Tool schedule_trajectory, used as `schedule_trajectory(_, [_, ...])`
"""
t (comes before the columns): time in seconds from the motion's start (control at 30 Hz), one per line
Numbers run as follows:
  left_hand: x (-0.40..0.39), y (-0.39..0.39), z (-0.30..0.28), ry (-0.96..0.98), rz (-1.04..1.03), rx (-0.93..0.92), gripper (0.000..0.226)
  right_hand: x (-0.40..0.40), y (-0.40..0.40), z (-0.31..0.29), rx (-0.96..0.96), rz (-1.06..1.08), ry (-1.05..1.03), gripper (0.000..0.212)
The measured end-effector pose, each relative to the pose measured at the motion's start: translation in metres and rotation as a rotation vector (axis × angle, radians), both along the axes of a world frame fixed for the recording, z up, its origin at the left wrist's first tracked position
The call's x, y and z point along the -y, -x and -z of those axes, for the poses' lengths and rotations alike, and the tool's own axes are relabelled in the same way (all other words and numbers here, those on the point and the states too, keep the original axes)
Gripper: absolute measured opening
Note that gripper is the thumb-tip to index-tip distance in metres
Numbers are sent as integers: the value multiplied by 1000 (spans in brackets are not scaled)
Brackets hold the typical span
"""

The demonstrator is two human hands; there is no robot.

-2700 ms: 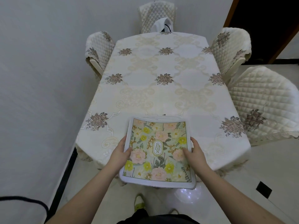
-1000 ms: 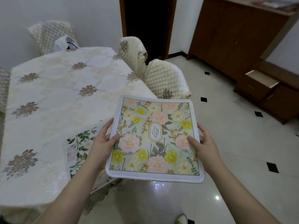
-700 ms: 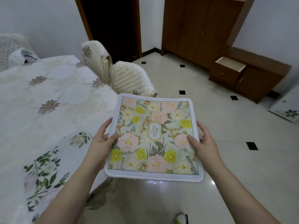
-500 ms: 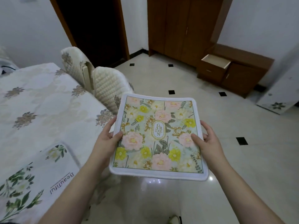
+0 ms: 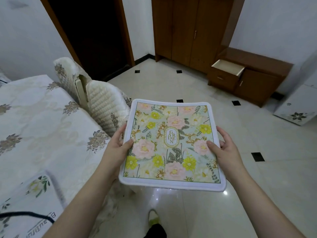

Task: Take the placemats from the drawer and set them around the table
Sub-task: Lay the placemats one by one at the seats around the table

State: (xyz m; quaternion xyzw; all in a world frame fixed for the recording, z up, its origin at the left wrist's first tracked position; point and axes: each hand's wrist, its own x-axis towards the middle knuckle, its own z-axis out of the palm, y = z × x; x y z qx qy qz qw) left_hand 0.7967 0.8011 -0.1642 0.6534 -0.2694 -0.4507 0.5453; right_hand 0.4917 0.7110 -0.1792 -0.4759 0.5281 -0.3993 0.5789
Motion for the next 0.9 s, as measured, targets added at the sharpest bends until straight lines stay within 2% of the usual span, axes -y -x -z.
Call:
schedule_trajectory(0.33, [89, -74, 3, 63, -4, 12, 58, 105, -76, -7, -31, -42, 6, 54])
schedule_trajectory(0.9, [205, -153, 16, -4, -136, 54, 58, 263, -168, 7, -3, -198, 8, 54])
